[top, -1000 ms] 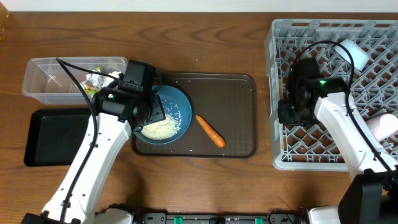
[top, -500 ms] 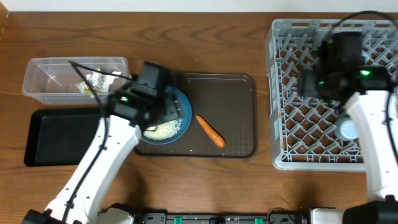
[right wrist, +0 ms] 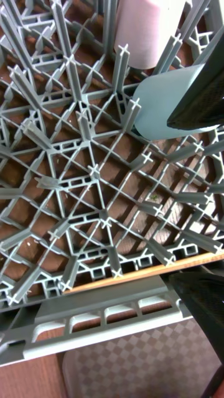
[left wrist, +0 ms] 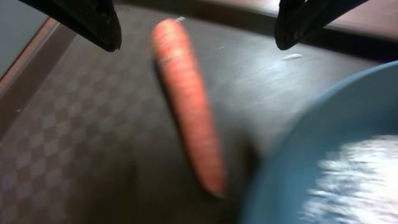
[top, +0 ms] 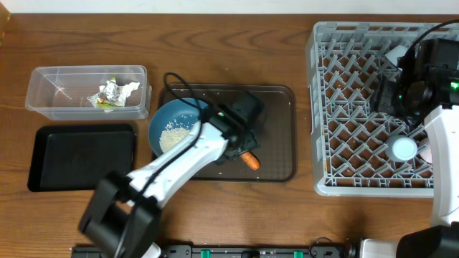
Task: Sort waste into correct bins and load items into the dishwasher rack
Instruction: 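Reach the left gripper to the carrot and grasp it, then carry the carrot left with the left gripper and drop it on the black tray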
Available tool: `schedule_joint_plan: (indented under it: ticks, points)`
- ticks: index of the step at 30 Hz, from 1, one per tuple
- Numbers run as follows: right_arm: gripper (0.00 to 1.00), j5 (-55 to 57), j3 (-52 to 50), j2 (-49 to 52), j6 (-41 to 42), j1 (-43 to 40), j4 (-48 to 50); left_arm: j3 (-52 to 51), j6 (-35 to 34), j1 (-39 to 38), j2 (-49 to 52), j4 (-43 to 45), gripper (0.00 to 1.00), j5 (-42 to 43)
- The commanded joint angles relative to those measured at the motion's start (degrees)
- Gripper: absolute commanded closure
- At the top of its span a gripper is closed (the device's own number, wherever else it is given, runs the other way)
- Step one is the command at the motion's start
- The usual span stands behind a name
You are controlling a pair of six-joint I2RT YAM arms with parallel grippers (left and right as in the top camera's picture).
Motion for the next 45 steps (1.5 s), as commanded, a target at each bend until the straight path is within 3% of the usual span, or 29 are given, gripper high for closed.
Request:
schedule_joint_plan:
  ticks: [1,13,15,18,21,24,27,38,45]
  points:
    - [0.32,-0.76,0.28,-0.11,-0.63,0.00,-0.09,-0.33,-4.11,-0.96,3.15,3.32,0.21,2.60]
    - [0.32,-2.38,0.28,-0.11,-0.44,0.00,-0.02,-0.33,-4.70,-1.25,11.96,5.60,0.21,3.39]
    - [0.33,-2.40,0.28,-0.11,-0.46,0.02,-0.20,-0.33,-4.50,-1.25,11.98,5.42,0.29,3.39]
    - [0.33,-2.38,0.26,-0.11,-0.46,-0.02,-0.31,-0.33,-4.48,-1.22,11.96,5.20,0.51,3.39]
    - [0.33,-2.36,0.26,-0.11,-0.46,0.00,-0.46,-0.33,-3.15,-1.22,11.96,4.92,0.65,3.45]
    - [0.33,-2.36,0.28,-0.11,-0.46,-0.02,-0.66,-0.31,-1.44,-1.22,11.91,4.31,0.76,4.26]
    - [0.33,-2.36,0.28,-0.11,-0.46,0.00,-0.66,-0.31,-0.13,-1.11,11.43,3.45,0.77,4.22]
    - [0.33,-2.34,0.28,-0.11,-0.46,-0.02,-0.61,0.94,14.03,1.22,-4.87,1.90,0.89,0.35]
    - [0.33,-2.34,0.28,-0.11,-0.46,-0.02,-0.61,0.92,16.81,8.68,-18.64,-5.38,0.89,-12.46]
